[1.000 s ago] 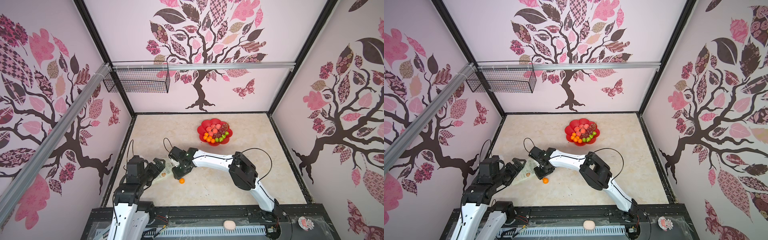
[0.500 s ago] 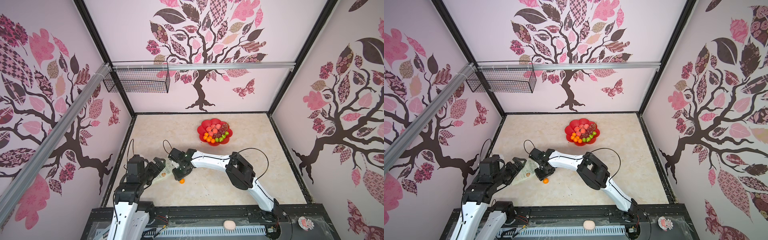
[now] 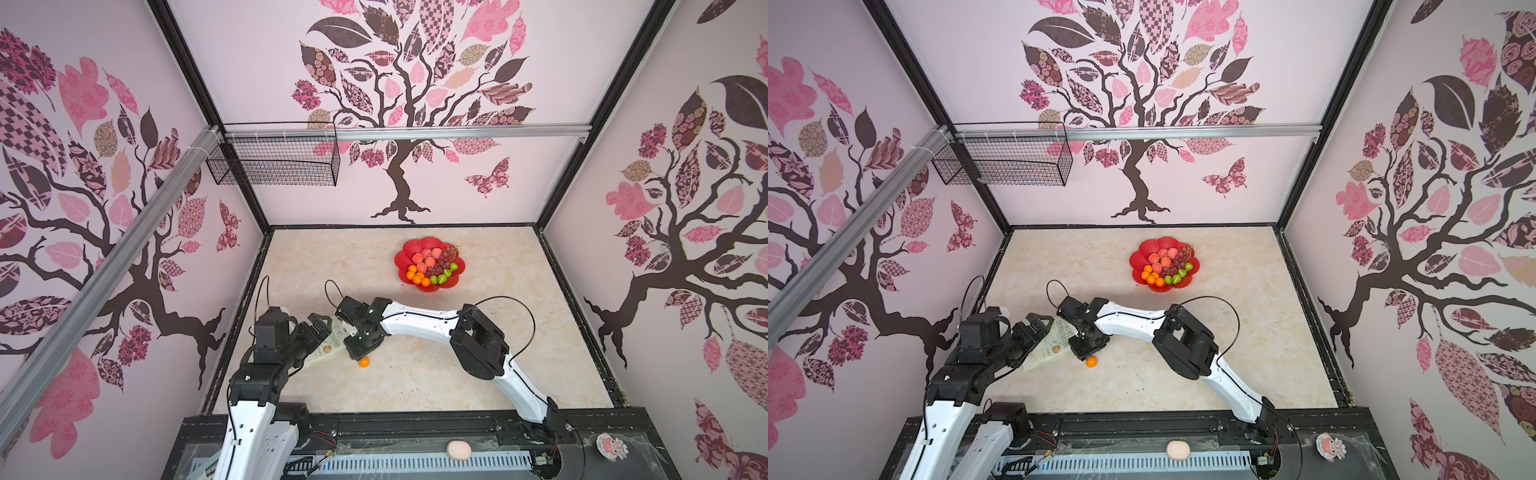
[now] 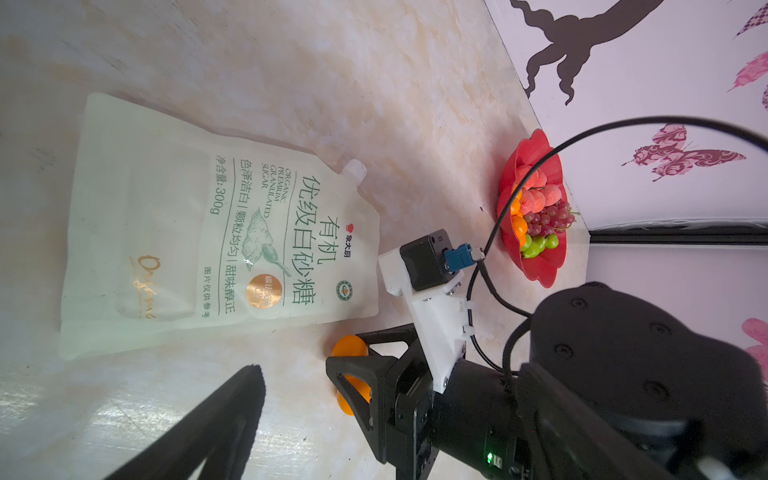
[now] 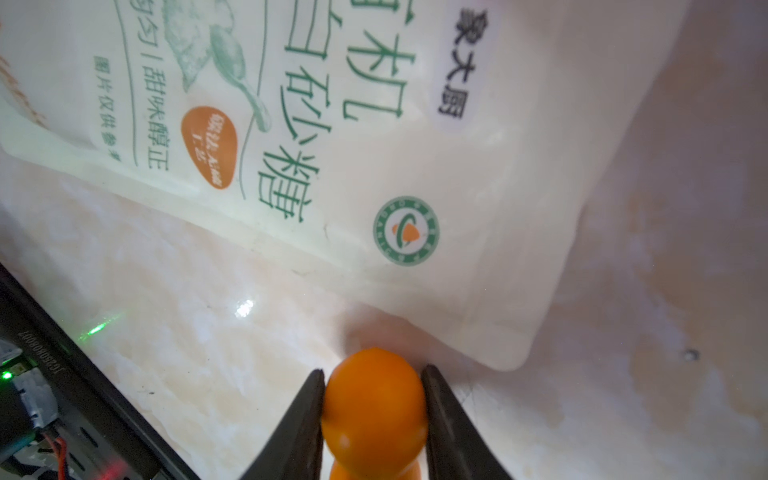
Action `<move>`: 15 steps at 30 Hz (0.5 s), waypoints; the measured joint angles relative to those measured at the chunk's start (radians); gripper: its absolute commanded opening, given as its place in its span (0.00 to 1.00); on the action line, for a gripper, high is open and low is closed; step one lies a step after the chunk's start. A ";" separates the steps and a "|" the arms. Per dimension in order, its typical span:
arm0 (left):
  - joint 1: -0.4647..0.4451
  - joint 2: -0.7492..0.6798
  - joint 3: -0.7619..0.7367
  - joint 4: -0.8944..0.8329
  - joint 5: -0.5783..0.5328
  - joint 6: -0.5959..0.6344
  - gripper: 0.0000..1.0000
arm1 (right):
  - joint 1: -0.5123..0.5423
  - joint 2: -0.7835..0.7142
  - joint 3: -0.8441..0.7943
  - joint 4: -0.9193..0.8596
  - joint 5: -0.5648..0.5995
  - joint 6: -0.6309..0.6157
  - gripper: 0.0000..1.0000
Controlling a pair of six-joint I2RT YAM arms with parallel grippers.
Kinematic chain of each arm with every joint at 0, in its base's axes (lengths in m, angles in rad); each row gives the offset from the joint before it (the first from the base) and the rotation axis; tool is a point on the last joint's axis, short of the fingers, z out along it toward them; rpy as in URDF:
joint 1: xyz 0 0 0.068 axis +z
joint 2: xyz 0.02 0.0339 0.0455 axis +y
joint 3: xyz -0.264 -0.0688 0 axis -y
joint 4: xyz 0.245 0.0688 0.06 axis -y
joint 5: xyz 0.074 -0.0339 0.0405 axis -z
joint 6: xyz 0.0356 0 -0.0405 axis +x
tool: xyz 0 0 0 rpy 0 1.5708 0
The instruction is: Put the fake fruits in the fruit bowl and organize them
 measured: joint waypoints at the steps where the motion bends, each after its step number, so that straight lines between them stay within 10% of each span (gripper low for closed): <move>1: 0.000 0.002 0.000 0.000 -0.003 0.008 0.98 | -0.001 0.000 0.005 -0.005 0.001 0.000 0.38; 15: -0.032 0.137 0.045 0.039 0.066 0.166 0.99 | -0.071 -0.008 0.040 -0.009 -0.007 0.007 0.36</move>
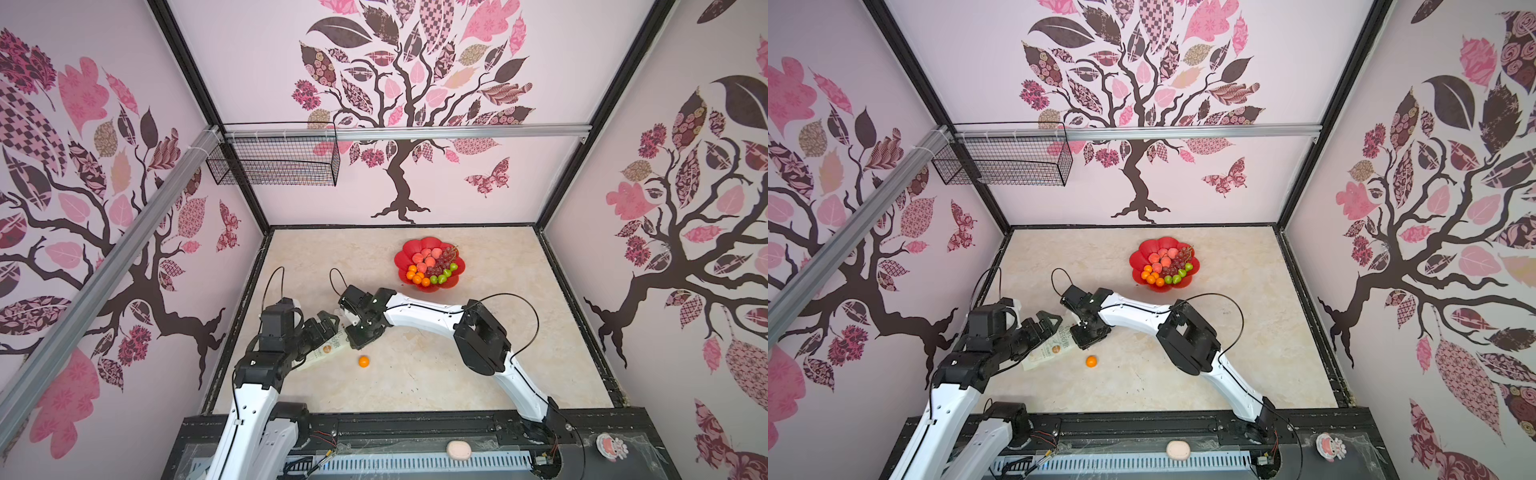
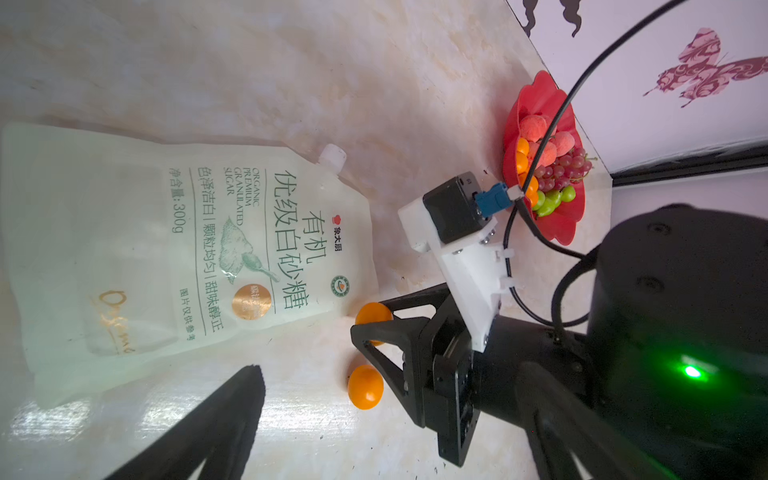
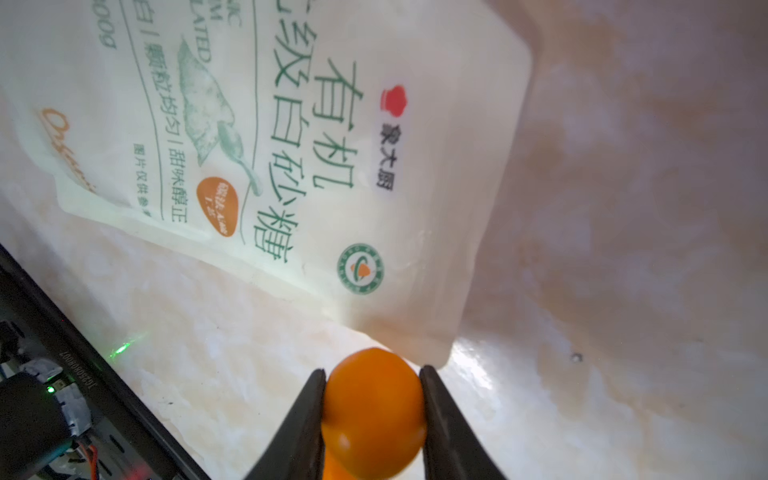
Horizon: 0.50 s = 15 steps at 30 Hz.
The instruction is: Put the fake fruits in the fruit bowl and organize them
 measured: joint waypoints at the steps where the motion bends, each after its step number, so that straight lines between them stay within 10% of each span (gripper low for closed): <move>1: -0.003 0.015 0.012 0.007 0.005 0.015 0.98 | -0.011 -0.006 -0.007 0.002 -0.002 0.002 0.36; 15: -0.161 0.284 0.089 0.201 0.029 0.061 0.99 | -0.206 -0.244 -0.201 0.048 0.014 0.021 0.37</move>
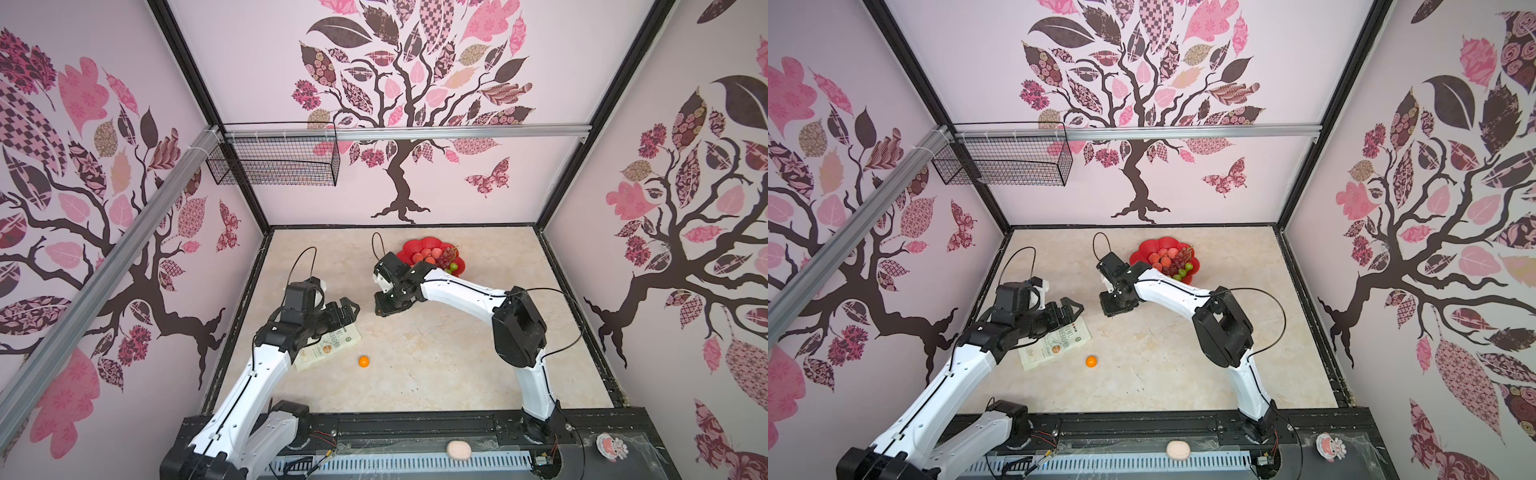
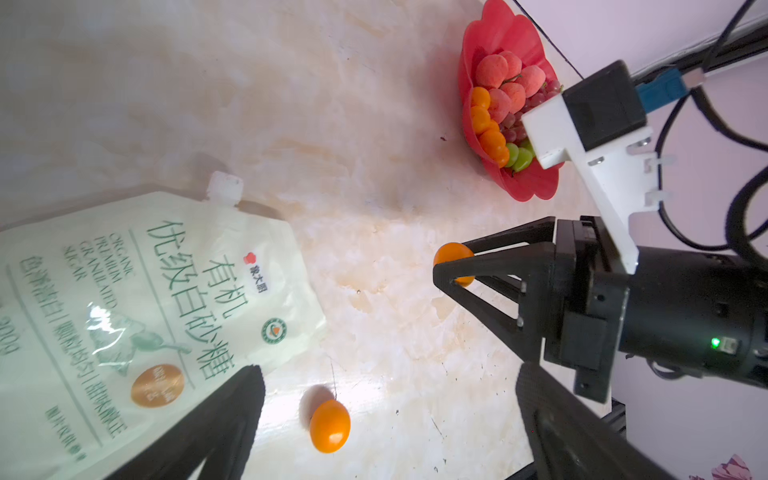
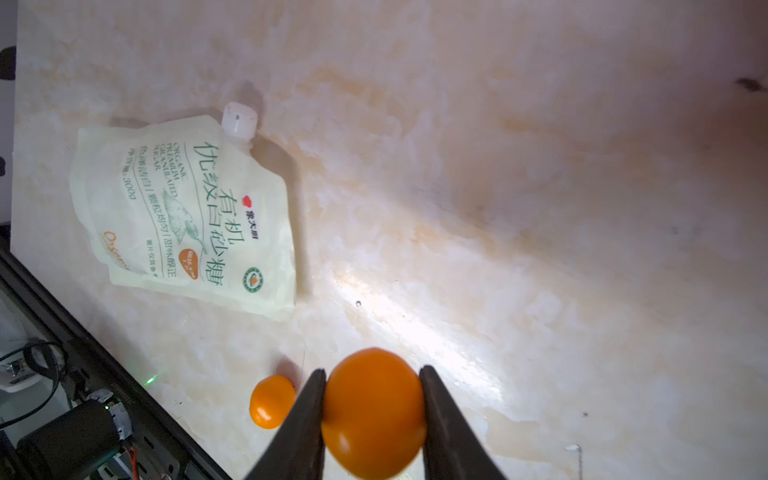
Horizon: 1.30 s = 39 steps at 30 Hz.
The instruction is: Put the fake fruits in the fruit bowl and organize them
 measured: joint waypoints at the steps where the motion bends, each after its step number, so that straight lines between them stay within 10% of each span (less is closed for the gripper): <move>1: -0.012 0.017 0.008 0.018 0.000 -0.001 0.98 | -0.014 -0.008 -0.016 0.004 0.003 0.000 0.36; 16: -0.203 0.298 0.168 0.190 -0.003 -0.017 0.98 | -0.240 -0.102 -0.123 0.027 0.014 -0.001 0.36; 39: -0.247 0.508 0.318 0.233 0.047 -0.022 0.99 | -0.370 -0.060 -0.094 0.049 -0.005 -0.005 0.37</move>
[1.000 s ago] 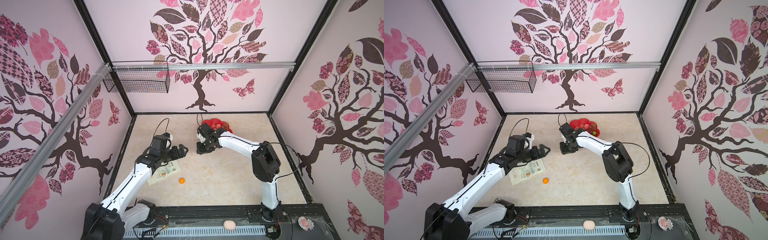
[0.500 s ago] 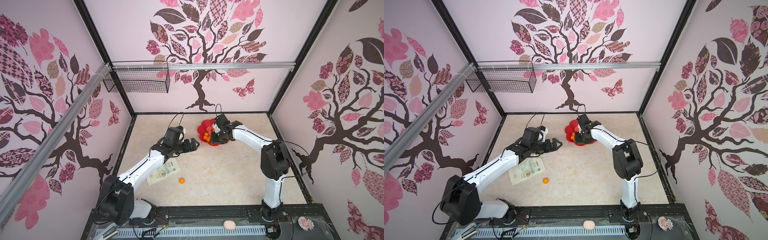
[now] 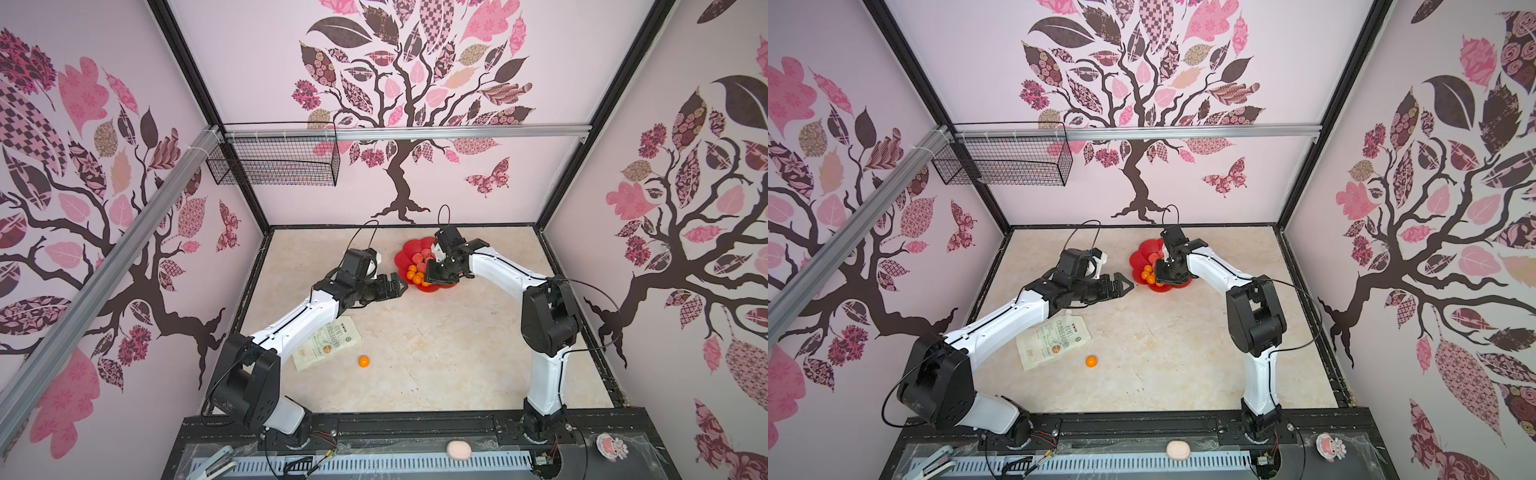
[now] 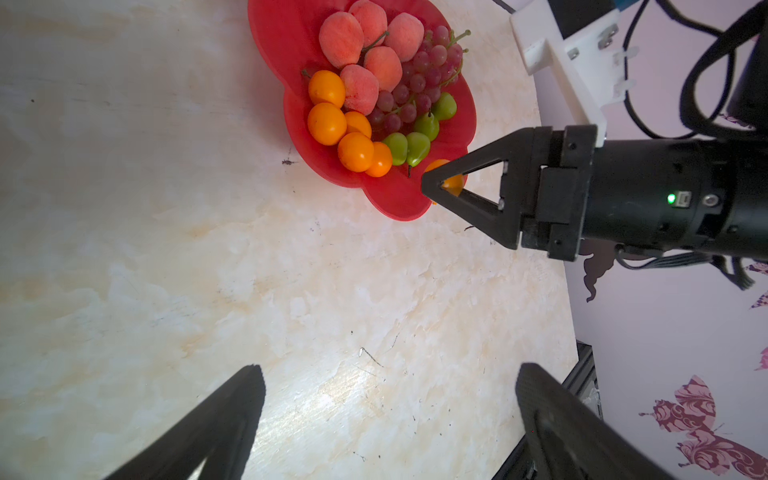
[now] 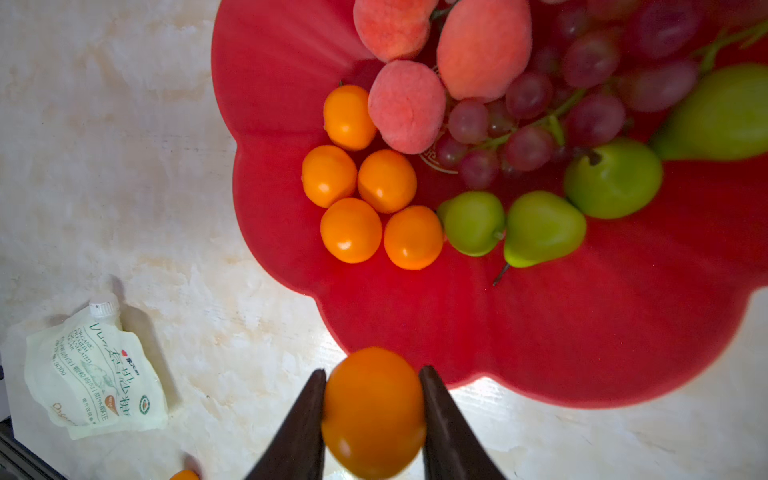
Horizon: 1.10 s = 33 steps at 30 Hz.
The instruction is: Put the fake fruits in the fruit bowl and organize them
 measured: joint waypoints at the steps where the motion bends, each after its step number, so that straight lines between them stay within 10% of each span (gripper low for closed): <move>1: 0.000 0.001 0.000 -0.002 0.000 0.000 0.98 | 0.000 0.013 0.006 0.002 -0.002 0.000 0.37; 33: -0.001 -0.066 0.000 -0.106 -0.057 0.007 0.98 | -0.001 0.138 0.101 -0.025 0.025 -0.008 0.48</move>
